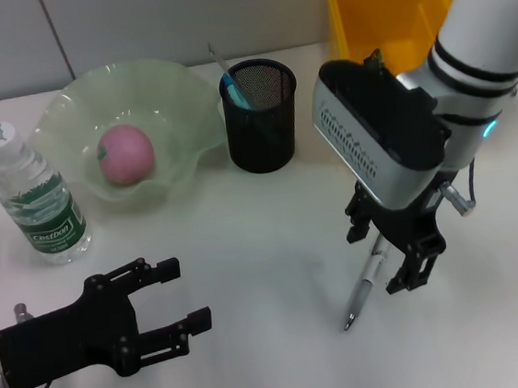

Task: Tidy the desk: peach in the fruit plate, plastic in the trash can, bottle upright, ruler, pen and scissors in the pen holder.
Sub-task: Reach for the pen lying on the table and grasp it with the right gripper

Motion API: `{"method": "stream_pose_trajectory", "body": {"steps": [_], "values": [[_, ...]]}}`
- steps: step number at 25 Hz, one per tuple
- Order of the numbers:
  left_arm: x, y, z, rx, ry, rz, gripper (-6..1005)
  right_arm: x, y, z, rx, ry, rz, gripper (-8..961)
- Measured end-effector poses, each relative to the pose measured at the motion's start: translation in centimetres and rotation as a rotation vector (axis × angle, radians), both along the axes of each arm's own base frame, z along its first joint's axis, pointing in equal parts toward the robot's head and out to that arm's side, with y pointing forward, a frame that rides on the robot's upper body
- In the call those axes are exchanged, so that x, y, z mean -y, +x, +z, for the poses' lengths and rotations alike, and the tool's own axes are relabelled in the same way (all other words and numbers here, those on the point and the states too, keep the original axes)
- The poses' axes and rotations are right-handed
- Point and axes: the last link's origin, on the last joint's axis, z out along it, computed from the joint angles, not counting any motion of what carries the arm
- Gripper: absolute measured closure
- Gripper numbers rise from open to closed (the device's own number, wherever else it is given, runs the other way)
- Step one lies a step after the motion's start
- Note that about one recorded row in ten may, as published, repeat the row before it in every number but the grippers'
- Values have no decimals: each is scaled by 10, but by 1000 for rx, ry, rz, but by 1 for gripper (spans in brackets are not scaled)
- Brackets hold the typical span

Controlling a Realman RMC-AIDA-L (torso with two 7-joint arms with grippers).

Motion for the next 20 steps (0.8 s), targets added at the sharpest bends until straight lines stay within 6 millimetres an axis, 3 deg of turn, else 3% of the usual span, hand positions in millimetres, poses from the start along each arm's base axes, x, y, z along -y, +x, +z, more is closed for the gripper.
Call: {"method": "stream_pose_trajectory", "body": {"steps": [20], "values": [[-1, -2, 2, 2, -5, 23, 185, -1, 12, -31, 99, -25, 102, 210]]}}
